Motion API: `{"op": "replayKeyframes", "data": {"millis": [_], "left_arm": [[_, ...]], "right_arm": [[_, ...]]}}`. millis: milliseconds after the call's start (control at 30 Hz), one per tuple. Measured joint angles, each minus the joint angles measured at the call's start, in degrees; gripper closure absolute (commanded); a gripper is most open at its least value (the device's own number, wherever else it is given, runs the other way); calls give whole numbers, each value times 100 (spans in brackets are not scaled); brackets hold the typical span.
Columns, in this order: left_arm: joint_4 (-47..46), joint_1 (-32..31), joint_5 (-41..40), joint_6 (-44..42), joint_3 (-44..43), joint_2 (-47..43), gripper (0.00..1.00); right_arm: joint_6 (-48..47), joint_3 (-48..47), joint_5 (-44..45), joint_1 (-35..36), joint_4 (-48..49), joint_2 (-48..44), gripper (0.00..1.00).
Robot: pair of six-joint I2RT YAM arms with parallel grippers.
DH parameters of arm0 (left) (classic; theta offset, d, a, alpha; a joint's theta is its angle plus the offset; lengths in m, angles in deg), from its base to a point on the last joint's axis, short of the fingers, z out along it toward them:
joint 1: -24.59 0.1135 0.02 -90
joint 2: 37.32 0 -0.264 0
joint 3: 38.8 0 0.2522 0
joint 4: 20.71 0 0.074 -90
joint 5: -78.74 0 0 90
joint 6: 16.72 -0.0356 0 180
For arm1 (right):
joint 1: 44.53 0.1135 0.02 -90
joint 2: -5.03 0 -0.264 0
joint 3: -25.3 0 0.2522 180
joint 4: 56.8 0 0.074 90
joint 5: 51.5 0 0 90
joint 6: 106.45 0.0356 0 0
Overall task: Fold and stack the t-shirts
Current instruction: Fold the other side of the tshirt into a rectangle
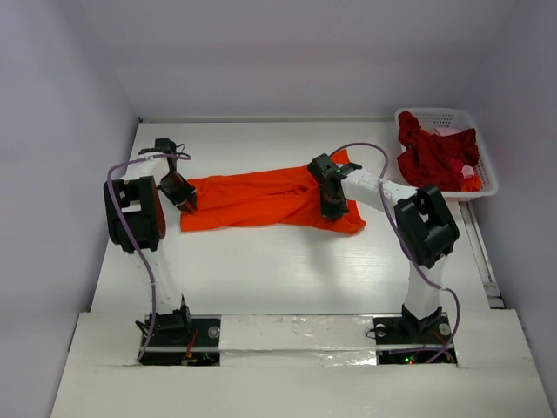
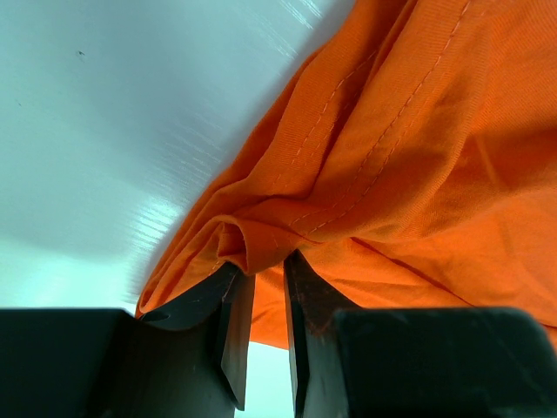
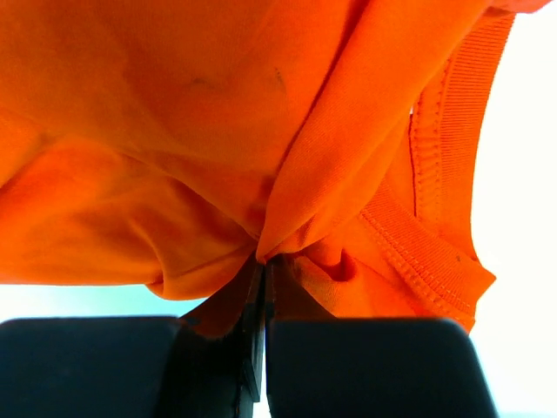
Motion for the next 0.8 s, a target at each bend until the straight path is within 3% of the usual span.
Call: {"op": "replayKeyframes", "data": {"millis": [433, 800], "left_arm": [[-11, 0, 0, -2, 0, -9, 84], [-13, 0, 0, 0, 0, -9, 84]], "right_arm": [[227, -28, 61, -13, -13, -2, 100], [328, -28, -249, -551, 55, -13, 100]]}}
